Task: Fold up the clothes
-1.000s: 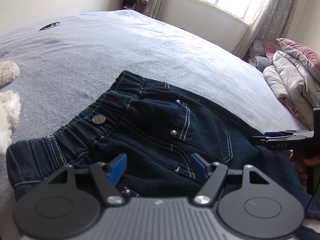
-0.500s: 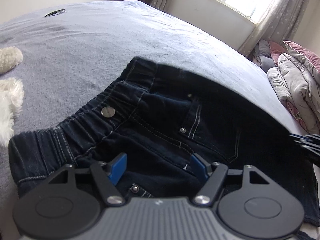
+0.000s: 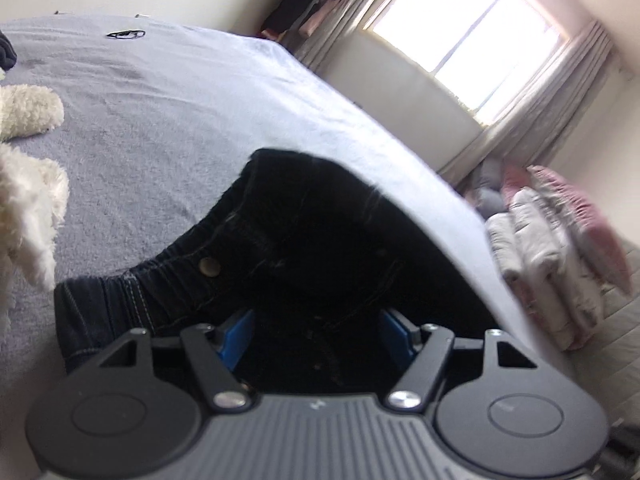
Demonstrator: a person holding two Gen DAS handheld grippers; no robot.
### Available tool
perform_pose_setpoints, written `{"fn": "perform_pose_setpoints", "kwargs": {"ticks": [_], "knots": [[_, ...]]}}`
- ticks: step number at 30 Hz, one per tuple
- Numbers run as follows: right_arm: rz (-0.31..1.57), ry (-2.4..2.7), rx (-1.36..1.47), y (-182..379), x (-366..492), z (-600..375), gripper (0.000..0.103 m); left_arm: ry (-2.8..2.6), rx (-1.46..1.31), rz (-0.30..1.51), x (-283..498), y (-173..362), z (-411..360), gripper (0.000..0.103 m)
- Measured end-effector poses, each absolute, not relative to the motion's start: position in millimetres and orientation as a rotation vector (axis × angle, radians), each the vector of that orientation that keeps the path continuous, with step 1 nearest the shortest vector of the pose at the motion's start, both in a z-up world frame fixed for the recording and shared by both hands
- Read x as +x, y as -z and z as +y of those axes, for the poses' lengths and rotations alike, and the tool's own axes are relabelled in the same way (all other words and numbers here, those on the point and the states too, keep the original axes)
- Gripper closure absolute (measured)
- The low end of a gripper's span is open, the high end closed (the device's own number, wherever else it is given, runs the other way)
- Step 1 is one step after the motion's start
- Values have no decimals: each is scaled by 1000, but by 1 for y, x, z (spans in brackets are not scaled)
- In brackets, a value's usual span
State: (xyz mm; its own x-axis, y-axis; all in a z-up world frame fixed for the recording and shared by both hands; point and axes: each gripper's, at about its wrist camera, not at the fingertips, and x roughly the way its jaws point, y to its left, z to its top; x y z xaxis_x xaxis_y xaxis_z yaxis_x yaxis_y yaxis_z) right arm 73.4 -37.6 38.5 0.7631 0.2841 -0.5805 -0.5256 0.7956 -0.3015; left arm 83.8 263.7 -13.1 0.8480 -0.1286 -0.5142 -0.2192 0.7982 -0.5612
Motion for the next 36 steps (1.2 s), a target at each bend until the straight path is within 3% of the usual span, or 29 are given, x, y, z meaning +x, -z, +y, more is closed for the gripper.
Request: {"fn": "perform_pose_setpoints", "kwargs": {"ticks": [8, 13, 22, 25, 28, 36], "knots": [[603, -487, -409, -2, 36, -31, 95, -13, -716, 527, 66, 15, 262, 34], [650, -491, -385, 22, 27, -29, 95, -53, -743, 549, 68, 21, 265, 49], [697, -488, -327, 44, 21, -30, 93, -97, -693, 576, 58, 20, 259, 50], [718, -499, -206, 36, 26, -44, 85, -120, -684, 613, 57, 23, 257, 49], [722, -493, -79, 27, 29, -67, 59, -113, -686, 641, 56, 23, 256, 49], [754, -273, 195, 26, 59, -137, 48, -125, -692, 691, 60, 33, 259, 47]]}}
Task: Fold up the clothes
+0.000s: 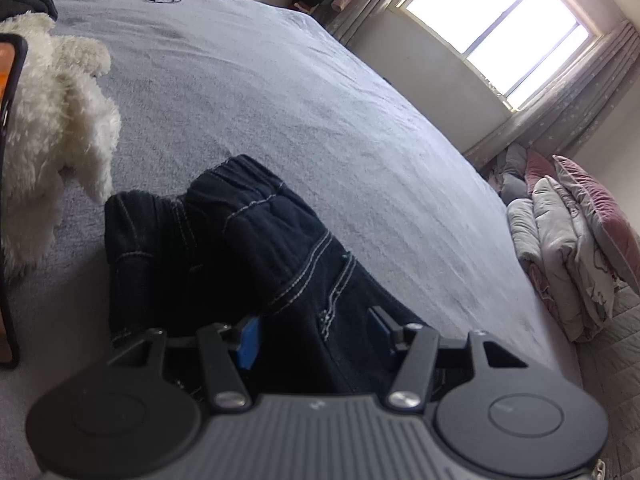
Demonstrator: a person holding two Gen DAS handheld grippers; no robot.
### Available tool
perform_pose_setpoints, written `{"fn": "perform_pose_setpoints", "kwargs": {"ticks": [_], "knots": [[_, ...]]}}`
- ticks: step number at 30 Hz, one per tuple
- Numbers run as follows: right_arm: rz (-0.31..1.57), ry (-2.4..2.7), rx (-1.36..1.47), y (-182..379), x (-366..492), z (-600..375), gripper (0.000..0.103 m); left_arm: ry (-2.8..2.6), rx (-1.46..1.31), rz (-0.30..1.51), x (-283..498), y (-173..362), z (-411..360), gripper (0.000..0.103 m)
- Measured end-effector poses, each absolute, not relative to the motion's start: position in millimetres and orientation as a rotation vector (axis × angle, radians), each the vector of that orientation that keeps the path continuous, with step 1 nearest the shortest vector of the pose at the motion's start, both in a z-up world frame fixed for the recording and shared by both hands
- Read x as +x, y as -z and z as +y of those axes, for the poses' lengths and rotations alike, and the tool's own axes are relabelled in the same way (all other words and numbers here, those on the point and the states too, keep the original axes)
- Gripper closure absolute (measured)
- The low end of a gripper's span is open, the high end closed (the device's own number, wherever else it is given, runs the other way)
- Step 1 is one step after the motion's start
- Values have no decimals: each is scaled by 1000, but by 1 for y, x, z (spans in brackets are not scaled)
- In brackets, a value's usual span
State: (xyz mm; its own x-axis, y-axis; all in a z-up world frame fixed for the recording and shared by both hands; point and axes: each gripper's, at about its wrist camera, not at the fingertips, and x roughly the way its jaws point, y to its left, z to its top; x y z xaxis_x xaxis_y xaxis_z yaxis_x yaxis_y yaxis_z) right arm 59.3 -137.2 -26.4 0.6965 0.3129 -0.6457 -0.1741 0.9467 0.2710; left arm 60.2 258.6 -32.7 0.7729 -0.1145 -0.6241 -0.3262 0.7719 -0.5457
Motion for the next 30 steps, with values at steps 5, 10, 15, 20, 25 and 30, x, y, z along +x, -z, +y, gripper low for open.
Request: {"fn": "perform_pose_setpoints", "kwargs": {"ticks": [5, 10, 15, 20, 25, 30], "knots": [[813, -171, 418, 42, 83, -178, 47, -151, -687, 702, 67, 39, 257, 47], [815, -123, 560, 47, 98, -197, 46, -175, -673, 715, 74, 43, 259, 53], [826, -72, 582, 43, 95, -207, 46, -197, -686, 712, 75, 45, 264, 60], [827, -11, 599, 38, 86, -223, 40, -211, -646, 713, 78, 43, 261, 60], [821, -10, 696, 47, 96, -234, 39, -224, -627, 707, 77, 41, 257, 60], [774, 8, 751, 59, 102, -238, 38, -238, -620, 704, 77, 40, 259, 65]]}}
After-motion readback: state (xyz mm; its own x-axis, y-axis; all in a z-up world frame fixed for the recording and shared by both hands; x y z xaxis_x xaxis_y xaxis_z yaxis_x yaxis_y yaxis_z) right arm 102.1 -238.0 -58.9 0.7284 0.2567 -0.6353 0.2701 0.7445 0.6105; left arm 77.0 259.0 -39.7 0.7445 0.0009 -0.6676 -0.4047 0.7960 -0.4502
